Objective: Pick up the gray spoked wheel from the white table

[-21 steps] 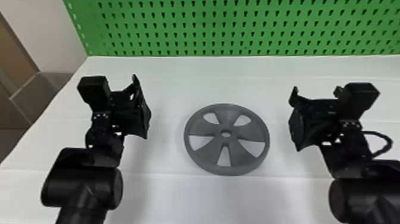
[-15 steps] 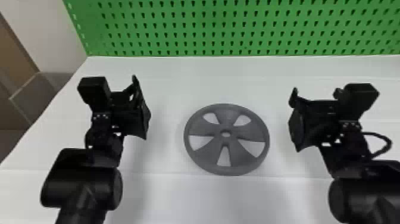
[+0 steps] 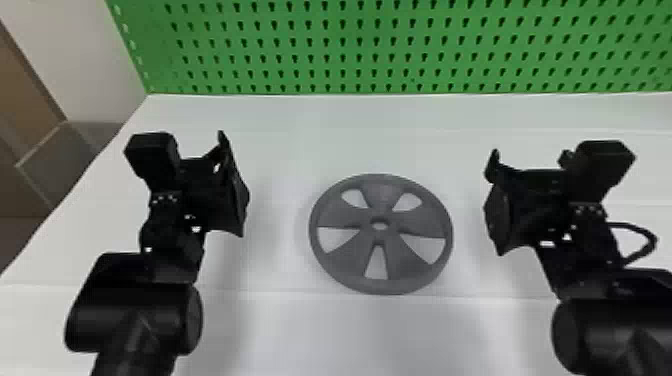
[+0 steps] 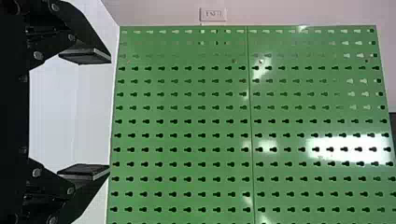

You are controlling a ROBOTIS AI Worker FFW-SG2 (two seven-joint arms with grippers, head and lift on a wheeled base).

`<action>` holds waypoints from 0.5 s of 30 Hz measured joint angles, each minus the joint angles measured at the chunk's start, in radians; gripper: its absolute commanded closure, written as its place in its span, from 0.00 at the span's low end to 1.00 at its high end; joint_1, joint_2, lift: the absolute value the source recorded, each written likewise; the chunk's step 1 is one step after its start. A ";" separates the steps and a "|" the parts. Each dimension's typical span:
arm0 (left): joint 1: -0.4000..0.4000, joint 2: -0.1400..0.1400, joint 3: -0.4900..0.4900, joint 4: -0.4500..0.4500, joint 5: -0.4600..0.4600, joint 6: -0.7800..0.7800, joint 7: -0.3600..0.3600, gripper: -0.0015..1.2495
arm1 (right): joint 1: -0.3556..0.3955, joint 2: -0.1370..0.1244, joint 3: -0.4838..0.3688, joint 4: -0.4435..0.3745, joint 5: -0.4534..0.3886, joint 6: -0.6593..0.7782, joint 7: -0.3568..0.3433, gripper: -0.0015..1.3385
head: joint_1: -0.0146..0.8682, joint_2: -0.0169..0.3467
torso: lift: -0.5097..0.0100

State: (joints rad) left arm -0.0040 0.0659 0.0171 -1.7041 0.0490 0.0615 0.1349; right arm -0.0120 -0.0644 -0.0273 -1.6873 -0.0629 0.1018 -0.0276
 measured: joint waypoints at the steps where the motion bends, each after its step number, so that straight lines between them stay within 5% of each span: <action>1: 0.000 0.000 0.000 0.000 0.000 0.000 0.000 0.34 | -0.001 0.000 0.001 0.000 0.000 0.001 0.000 0.06 | 0.90 0.32 | 0.81; 15: -0.001 0.000 0.000 0.000 0.003 0.001 0.000 0.34 | -0.007 0.000 0.006 0.000 -0.001 0.019 0.000 0.06 | 0.90 0.32 | 0.81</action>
State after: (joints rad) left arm -0.0049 0.0659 0.0168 -1.7042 0.0521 0.0623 0.1349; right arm -0.0194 -0.0646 -0.0214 -1.6873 -0.0643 0.1210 -0.0275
